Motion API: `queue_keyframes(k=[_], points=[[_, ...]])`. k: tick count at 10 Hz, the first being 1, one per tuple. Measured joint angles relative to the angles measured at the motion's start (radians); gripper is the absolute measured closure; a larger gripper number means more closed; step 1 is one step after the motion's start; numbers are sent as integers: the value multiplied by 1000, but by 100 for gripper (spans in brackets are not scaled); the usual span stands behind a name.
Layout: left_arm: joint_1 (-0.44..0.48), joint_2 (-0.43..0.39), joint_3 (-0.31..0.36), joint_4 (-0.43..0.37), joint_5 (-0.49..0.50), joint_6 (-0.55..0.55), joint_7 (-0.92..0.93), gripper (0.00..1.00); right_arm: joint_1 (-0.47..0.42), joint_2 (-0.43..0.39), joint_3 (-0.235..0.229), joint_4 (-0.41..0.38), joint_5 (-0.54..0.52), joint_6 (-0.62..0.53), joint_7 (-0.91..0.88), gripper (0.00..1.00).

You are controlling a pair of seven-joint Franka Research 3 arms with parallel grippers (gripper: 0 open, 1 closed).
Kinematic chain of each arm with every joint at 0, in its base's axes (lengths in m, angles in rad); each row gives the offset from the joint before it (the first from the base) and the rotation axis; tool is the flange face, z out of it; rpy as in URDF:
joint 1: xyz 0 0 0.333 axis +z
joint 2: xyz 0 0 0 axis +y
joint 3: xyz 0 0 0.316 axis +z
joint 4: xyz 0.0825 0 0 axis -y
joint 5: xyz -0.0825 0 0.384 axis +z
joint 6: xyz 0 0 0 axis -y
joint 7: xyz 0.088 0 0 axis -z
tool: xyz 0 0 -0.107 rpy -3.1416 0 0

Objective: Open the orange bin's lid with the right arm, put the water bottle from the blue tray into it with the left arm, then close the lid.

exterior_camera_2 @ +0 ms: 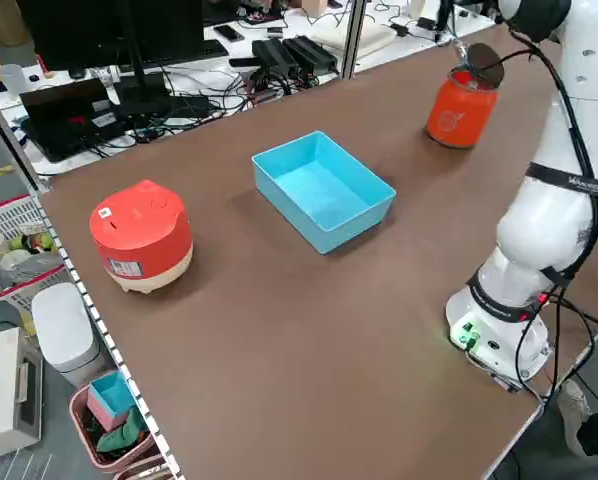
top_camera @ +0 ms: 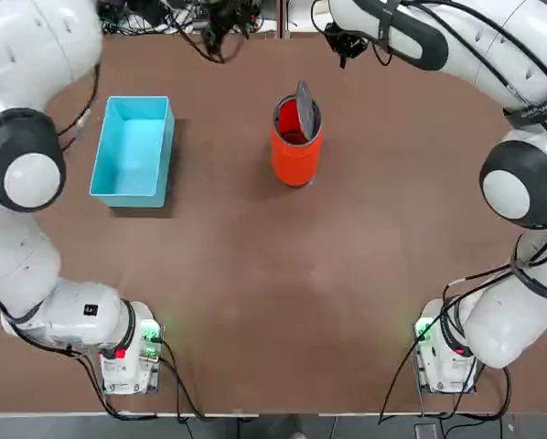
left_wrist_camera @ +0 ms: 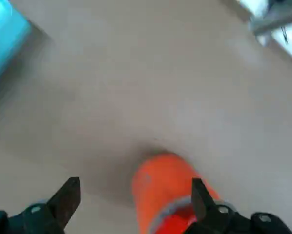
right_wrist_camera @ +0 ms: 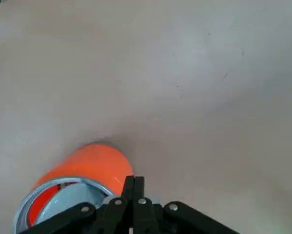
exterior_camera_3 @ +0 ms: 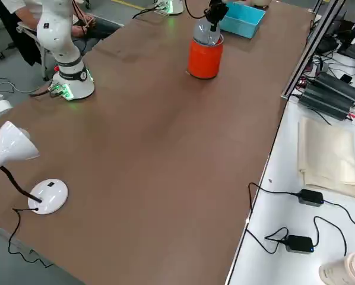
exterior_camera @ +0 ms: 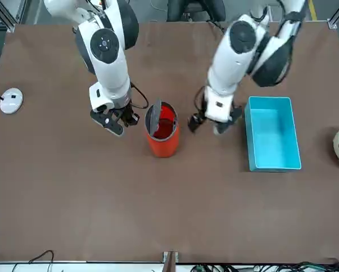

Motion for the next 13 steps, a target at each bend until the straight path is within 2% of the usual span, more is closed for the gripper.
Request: queue_keyframes(k=[3, 4, 7, 9, 10, 13], points=[[159, -80, 2, 4, 14, -167, 270, 0, 16, 1, 8, -4, 2, 1, 5, 98], [181, -107, 30, 4, 4, -201, 339, 0, 38, 1, 11, -7, 4, 2, 14, 98], [143, -152, 300, -1, -73, -252, 793, 0, 136, 7, 15, -26, 17, 34, 82, 98], [94, -161, 475, 0, -168, -269, 991, 0, 172, 23, 15, -49, 17, 93, 124, 98], [86, -176, 504, 0, -181, -288, 1049, 0, 178, 36, 15, -56, 17, 120, 141, 98], [83, -206, 459, 0, -177, -316, 1066, 0, 184, 90, 14, -62, 16, 217, 200, 98]])
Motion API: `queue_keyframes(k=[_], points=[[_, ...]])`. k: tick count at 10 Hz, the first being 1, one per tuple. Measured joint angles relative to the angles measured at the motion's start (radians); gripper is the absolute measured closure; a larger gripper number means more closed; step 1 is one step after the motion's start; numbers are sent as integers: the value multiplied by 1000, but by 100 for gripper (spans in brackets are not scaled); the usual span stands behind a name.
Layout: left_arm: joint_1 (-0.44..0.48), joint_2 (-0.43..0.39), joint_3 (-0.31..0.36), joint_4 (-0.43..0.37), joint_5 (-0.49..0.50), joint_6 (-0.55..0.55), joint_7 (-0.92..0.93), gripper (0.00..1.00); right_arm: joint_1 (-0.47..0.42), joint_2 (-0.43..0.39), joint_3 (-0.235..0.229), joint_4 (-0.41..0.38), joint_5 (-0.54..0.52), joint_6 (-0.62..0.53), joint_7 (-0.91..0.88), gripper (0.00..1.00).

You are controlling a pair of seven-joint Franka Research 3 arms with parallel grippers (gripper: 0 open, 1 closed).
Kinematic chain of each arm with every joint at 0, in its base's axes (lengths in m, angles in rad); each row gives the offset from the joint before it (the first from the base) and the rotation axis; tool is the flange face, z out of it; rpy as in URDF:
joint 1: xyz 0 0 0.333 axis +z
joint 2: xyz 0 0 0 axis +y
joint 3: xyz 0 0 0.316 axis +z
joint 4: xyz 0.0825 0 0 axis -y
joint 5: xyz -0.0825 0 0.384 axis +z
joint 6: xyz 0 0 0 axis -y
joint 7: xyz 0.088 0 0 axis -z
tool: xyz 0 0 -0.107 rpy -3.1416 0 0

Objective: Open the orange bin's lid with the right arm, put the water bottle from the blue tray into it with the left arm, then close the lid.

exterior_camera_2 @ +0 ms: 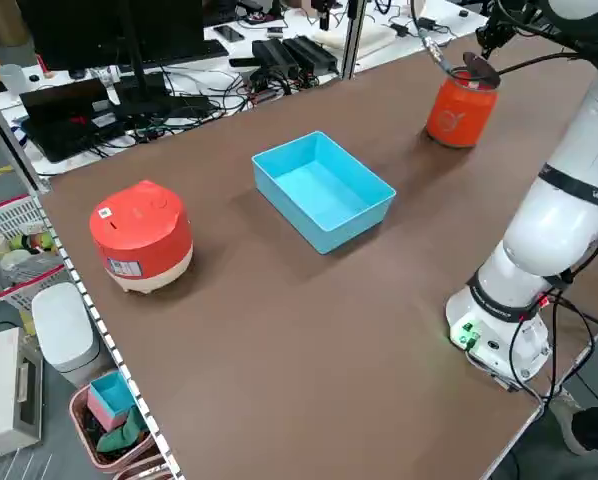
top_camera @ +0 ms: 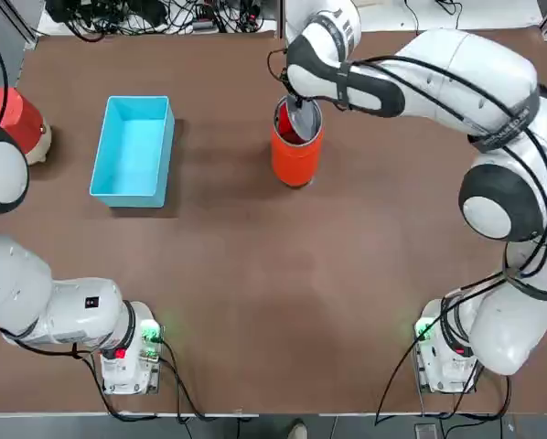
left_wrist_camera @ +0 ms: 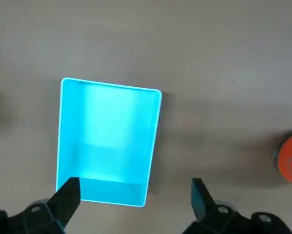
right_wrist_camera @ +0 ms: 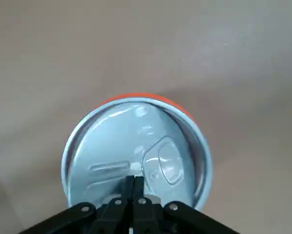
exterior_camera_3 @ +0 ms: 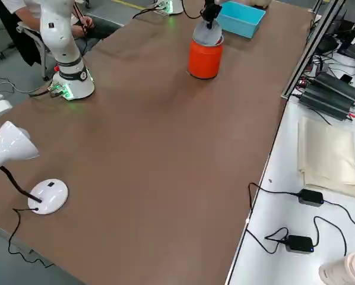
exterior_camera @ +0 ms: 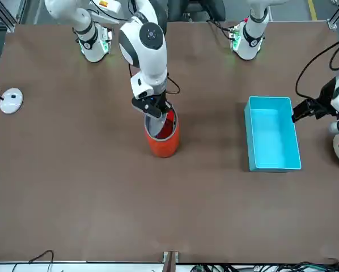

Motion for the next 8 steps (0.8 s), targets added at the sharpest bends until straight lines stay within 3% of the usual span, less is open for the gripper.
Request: queue_keyframes(k=[4, 8], points=[[1, 0, -4, -2, 10, 0, 0, 0, 16, 62, 0, -1, -5, 57, 34, 98], [-6, 0, -7, -5, 43, -3, -4, 0, 25, 73, 0, 0, -34, 70, 60, 98]])
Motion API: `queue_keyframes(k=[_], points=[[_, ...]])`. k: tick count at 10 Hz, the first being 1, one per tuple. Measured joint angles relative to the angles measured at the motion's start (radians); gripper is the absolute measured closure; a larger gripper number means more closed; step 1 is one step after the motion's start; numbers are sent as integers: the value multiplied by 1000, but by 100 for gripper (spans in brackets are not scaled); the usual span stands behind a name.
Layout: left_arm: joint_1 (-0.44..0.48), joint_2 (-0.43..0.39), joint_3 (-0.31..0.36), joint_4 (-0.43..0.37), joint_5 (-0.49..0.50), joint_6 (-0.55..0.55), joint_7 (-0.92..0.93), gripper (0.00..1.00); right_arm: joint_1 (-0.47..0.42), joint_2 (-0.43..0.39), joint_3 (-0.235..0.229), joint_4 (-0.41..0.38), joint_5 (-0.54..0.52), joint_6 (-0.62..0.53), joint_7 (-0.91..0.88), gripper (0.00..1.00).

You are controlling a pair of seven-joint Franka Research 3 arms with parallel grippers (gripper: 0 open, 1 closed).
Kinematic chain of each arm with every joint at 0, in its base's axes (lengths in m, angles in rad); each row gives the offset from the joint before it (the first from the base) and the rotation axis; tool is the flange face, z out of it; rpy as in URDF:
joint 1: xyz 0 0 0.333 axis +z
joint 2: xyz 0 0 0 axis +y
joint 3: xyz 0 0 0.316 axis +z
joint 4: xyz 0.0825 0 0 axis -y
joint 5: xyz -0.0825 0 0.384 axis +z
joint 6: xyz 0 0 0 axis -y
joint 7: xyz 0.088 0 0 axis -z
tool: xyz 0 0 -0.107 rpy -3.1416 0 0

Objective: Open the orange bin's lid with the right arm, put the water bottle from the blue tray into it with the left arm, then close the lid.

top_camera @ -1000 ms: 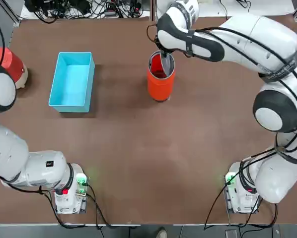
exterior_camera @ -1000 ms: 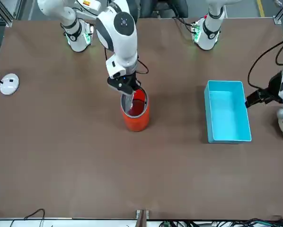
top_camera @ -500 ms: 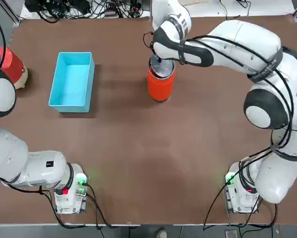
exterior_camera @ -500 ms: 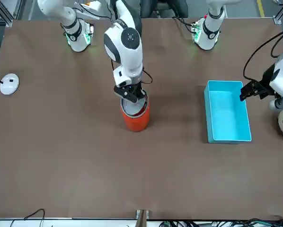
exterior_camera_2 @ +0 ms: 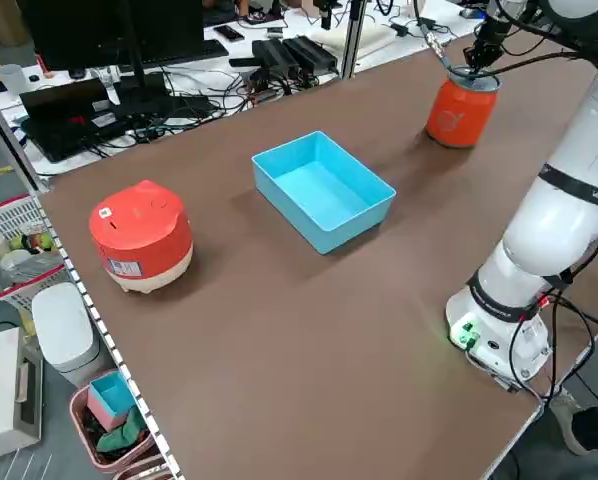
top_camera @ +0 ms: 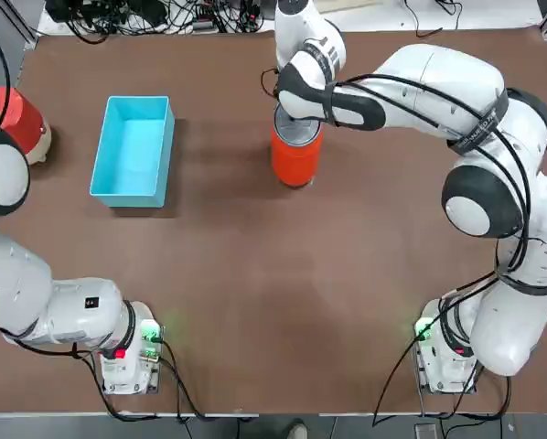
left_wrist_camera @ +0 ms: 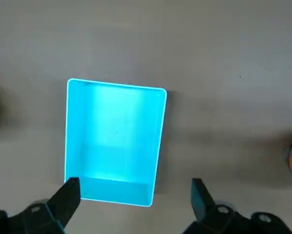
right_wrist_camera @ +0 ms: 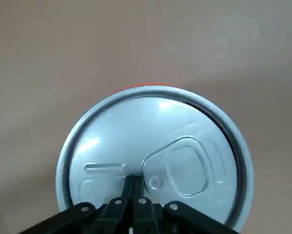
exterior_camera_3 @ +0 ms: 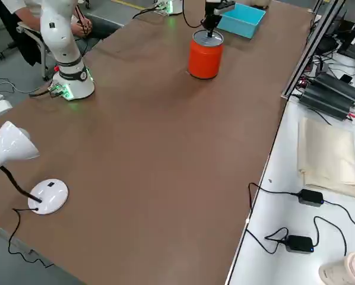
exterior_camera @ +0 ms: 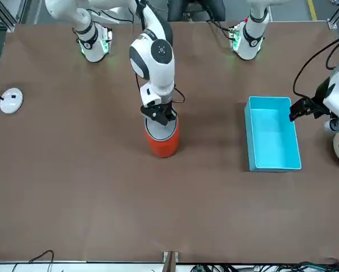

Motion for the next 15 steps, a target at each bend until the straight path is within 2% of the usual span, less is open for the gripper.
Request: queue_keyframes(k=[3, 5, 8, 11, 15], points=[[5, -5, 3, 13, 1, 0, 2, 0, 19, 0, 0, -12, -65, 24, 72, 98], [6, -7, 3, 16, 1, 0, 5, 0, 20, -1, -1, -9, -67, 23, 75, 99], [11, -7, 9, 16, 1, 0, 36, 0, 8, -2, -8, 30, -64, -49, 68, 99], [11, -7, 10, 16, 1, -4, 43, 0, -50, -62, -12, 56, -26, -151, -56, 99], [11, -7, 10, 16, 1, -4, 43, 0, -205, -182, -18, 59, 42, -330, -329, 99]])
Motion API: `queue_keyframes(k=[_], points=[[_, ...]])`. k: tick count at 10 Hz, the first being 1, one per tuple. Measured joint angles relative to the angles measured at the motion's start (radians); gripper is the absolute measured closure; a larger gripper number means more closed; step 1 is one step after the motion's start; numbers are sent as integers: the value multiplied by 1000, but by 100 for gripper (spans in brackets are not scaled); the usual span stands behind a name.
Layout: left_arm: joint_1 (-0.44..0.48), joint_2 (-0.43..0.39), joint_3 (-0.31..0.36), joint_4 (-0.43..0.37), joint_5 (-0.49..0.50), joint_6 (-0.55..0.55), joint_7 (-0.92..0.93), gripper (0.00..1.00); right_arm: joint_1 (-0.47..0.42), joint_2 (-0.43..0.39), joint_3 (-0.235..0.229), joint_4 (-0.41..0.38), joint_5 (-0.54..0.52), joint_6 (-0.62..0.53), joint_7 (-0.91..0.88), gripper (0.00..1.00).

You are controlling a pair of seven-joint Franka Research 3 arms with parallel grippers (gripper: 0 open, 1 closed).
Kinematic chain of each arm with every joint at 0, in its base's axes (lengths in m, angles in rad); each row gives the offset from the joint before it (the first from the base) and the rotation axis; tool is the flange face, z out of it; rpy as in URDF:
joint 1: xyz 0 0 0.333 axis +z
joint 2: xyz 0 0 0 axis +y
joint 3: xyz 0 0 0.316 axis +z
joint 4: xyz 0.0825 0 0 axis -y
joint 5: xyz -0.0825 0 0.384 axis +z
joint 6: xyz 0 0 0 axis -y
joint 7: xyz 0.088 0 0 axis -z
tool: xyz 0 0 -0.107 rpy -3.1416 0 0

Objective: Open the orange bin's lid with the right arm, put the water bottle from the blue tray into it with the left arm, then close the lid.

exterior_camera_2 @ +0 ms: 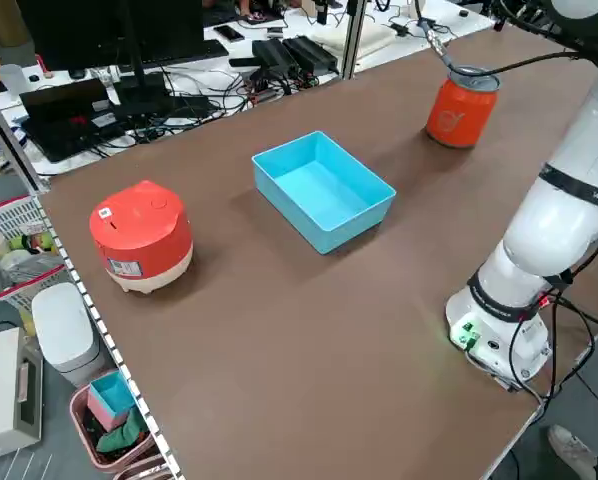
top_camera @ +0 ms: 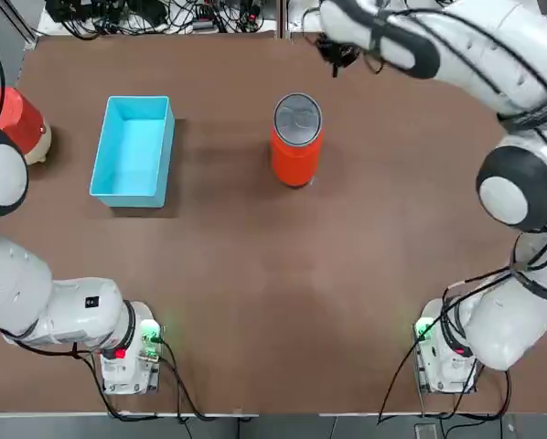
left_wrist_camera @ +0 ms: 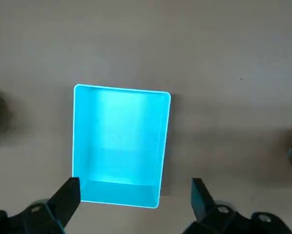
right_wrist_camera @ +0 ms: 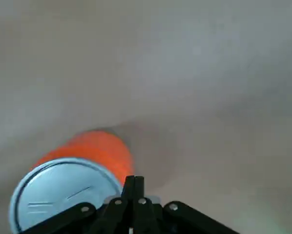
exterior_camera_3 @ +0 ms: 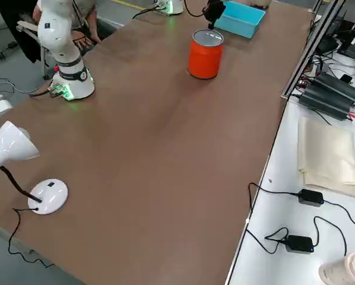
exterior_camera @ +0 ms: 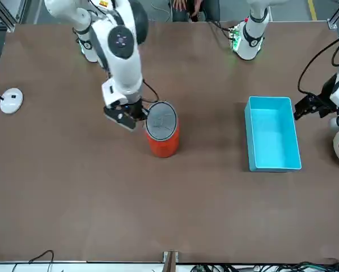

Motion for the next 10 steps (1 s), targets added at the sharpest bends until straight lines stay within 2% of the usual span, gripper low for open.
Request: queue_keyframes(k=[4, 7, 8, 10], points=[[-1, 0, 0, 0, 0, 0, 1, 0, -247, -132, -7, 1, 29, -166, -370, 97], [-1, 0, 0, 0, 0, 0, 1, 0, -479, -198, -11, -1, 34, -213, -702, 95], [-1, 0, -1, 0, 0, -1, 1, 0, -528, -207, -11, -1, 35, -213, -777, 89], [0, 0, 0, 0, 0, -1, 1, 0, -568, -212, -11, -1, 34, -209, -853, 60]])
